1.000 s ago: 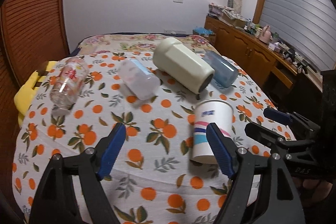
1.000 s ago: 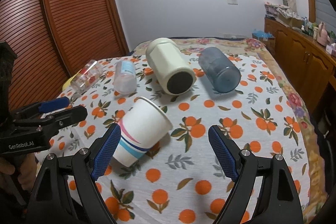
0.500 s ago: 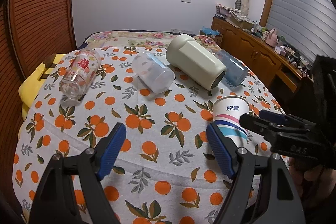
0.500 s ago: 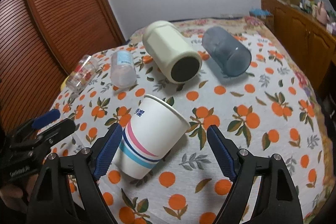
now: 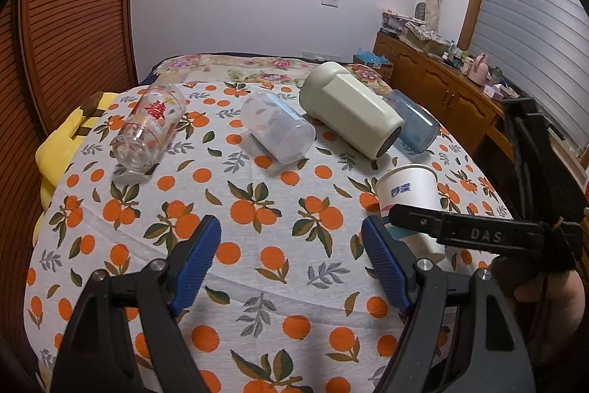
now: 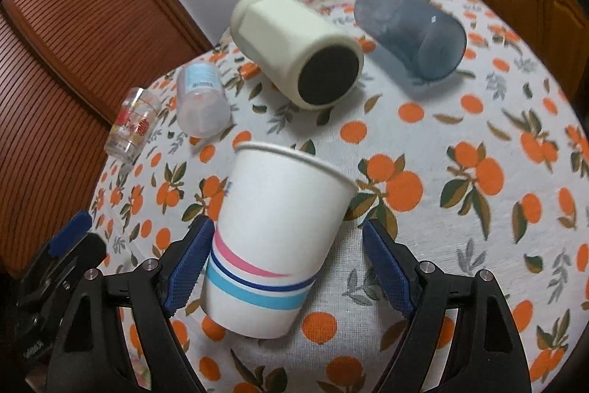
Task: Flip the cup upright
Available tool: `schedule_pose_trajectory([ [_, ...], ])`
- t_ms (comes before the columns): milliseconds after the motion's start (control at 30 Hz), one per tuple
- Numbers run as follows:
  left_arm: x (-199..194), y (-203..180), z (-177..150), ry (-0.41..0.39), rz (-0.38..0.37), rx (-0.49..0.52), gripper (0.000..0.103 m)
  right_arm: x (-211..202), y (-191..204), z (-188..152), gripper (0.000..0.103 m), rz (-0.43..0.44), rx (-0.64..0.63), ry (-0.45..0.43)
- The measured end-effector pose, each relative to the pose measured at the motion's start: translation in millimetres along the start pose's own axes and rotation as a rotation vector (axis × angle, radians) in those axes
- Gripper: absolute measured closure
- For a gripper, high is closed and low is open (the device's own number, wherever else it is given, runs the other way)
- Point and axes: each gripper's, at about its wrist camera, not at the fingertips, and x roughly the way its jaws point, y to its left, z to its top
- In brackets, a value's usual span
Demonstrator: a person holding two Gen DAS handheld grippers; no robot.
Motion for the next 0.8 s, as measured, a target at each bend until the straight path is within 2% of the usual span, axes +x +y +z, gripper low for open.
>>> schedule_pose_trajectory([
  [167, 0, 2, 0, 0.0, 0.001, -0.001, 0.024, 5, -3, 9, 0.018, -0.008, -0.003, 0.016],
  [433, 1, 4, 0, 0.003, 0.0, -0.002, 0.024, 17, -1, 30, 0.019, 0.022, -0.01, 0.087],
  [467, 2, 5, -1, 0.005, 0.001, -0.002, 0.024, 19, 0, 31, 0.02, 0.019, -0.017, 0.093],
  [567, 2, 4, -2, 0.007, 0.002, 0.001, 0.024, 23, 2, 38, 0.032, -0.001, -0.041, 0.106],
  [600, 2, 4, -2, 0.007, 0.003, 0.001, 0.024, 22, 2, 40, 0.036, 0.008, -0.042, 0.104],
  [800, 4, 5, -4, 0.009, 0.004, -0.004, 0.024, 7, 9, 42, 0.036, 0.003, -0.124, 0.003],
])
